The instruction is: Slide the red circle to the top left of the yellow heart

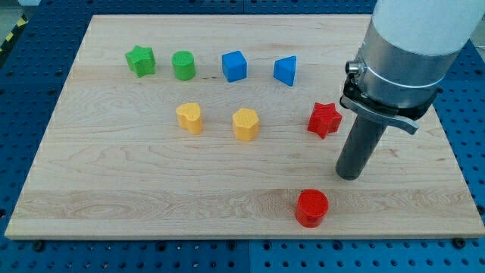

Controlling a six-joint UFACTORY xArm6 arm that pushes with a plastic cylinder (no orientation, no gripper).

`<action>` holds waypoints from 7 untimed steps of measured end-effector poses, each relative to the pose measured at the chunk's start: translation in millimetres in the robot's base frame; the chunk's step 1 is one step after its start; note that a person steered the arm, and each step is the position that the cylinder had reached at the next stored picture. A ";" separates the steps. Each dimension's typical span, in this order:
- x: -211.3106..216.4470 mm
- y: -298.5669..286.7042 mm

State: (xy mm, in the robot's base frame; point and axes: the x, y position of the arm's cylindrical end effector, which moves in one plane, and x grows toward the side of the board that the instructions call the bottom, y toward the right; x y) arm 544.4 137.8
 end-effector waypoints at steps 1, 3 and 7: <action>37.2 0.0; 73.8 -1.4; 70.0 -93.0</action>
State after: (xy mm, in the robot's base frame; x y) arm 614.4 44.8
